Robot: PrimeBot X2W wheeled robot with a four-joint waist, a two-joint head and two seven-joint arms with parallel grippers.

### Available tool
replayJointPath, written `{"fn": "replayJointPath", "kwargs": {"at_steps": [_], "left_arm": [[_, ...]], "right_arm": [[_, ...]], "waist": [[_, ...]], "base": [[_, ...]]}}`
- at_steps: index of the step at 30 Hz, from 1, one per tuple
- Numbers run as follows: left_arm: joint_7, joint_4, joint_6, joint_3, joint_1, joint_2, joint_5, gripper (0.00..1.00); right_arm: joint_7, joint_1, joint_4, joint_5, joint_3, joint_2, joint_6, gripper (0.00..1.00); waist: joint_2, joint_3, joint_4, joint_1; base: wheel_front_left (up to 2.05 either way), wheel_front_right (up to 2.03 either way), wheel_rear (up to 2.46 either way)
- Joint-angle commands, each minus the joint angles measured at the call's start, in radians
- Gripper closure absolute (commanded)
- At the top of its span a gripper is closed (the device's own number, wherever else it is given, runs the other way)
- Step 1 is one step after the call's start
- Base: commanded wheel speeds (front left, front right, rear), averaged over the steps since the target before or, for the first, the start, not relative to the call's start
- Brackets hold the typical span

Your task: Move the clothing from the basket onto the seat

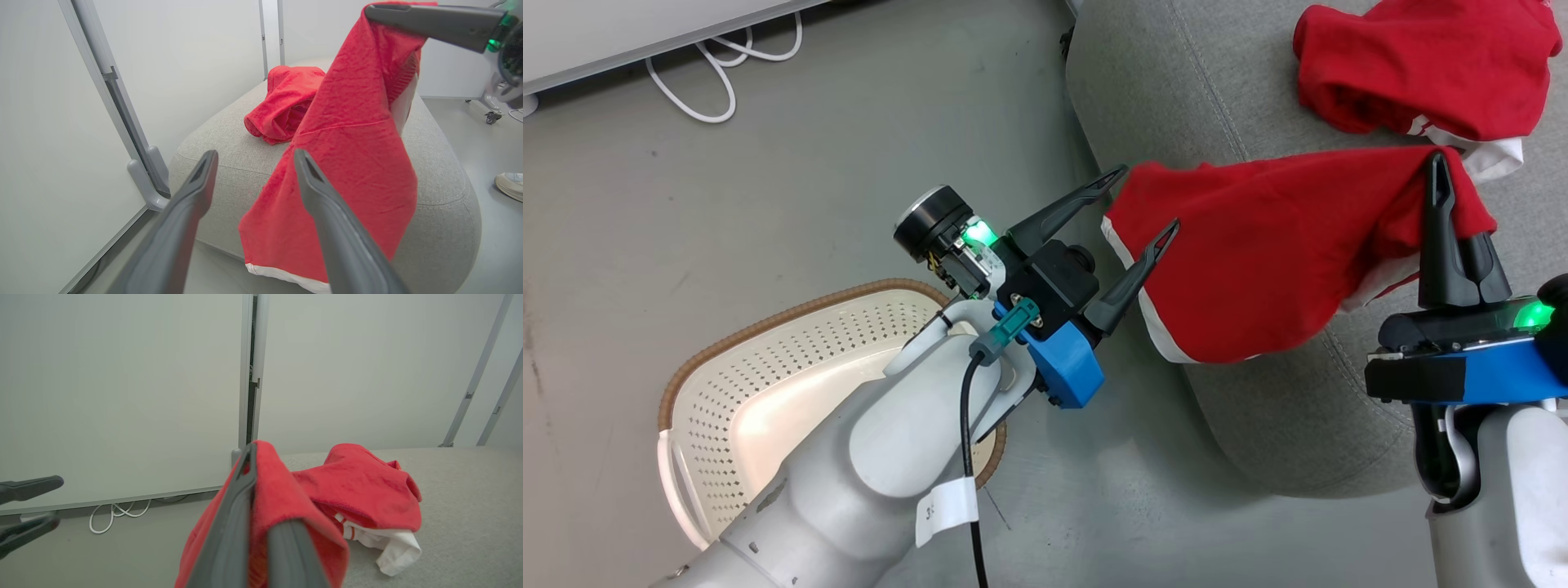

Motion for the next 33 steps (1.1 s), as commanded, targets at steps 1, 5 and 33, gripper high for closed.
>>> {"fn": "replayJointPath", "kwargs": {"at_steps": [1,5,33], "left_arm": [[-0.003,-0.005,-0.002,-0.002,-0.005,0.007,-0.004,0.0],[-0.003,-0.012,-0.002,0.0,-0.017,0.011,-0.003,0.0],[0.01,-0.073,0.007,0.0,-0.198,0.088,0.072,0.0]], "right_arm": [[-0.003,0.009,-0.005,-0.001,-0.003,0.004,0.0,1.0],[-0.003,-0.024,-0.01,-0.008,-0.001,0.007,0.0,1.0],[-0.002,-0.704,0.085,-0.002,-0.435,-0.445,0.0,1.0]], "waist": [[0.0,0.001,0.001,-0.0001],[0.0,0.008,0.011,-0.0001],[0.0,0.36,0.04,-0.0001]], "base": [[0.0,0.0,0.0],[0.0,0.0,0.0],[0.0,0.0,0.0]]}}
